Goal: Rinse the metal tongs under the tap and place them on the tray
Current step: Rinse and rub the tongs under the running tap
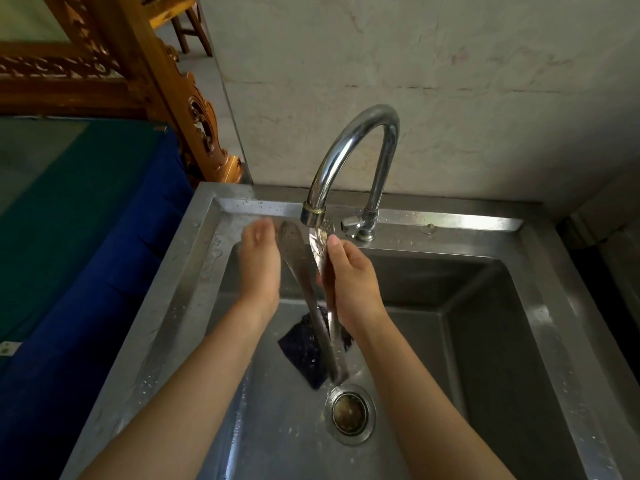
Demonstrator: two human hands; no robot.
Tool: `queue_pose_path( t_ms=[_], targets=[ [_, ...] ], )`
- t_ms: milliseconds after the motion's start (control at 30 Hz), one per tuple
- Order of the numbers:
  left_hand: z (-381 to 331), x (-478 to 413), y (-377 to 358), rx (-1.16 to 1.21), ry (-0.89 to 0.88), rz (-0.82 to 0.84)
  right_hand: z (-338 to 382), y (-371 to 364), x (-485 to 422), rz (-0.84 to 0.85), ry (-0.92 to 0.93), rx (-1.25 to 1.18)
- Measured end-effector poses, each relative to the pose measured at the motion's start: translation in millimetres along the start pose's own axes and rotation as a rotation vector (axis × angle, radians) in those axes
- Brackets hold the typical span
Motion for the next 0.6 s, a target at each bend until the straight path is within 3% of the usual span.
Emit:
queue_pose_path(
  t_ms=[67, 233, 467, 600],
  targets=[
    [-11, 22, 3, -0.065, -0.309, 0.037, 4, -3, 0, -0.053, 0.046, 0.003],
    [-15, 33, -10, -0.130, -0.420, 0.138, 8, -7, 4, -0.062, 0.121, 0.019],
    [-10, 24, -22, -0.050, -0.204, 0.102, -3, 1, 9, -0.157, 0.274, 0.173],
    [2, 34, -23, 0.019, -0.118, 0.264, -1, 9, 2, -0.224, 0.291, 0.210]
  ],
)
Point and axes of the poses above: each hand's wrist, its own x-axis away from the middle knuckle, its own y-axis out of the back of the hand, z = x × y, the point moved 4 cm from there along -x, towards the middle knuckle, and after that the axes turned 14 degrees about -z, right-handed, at the moved point
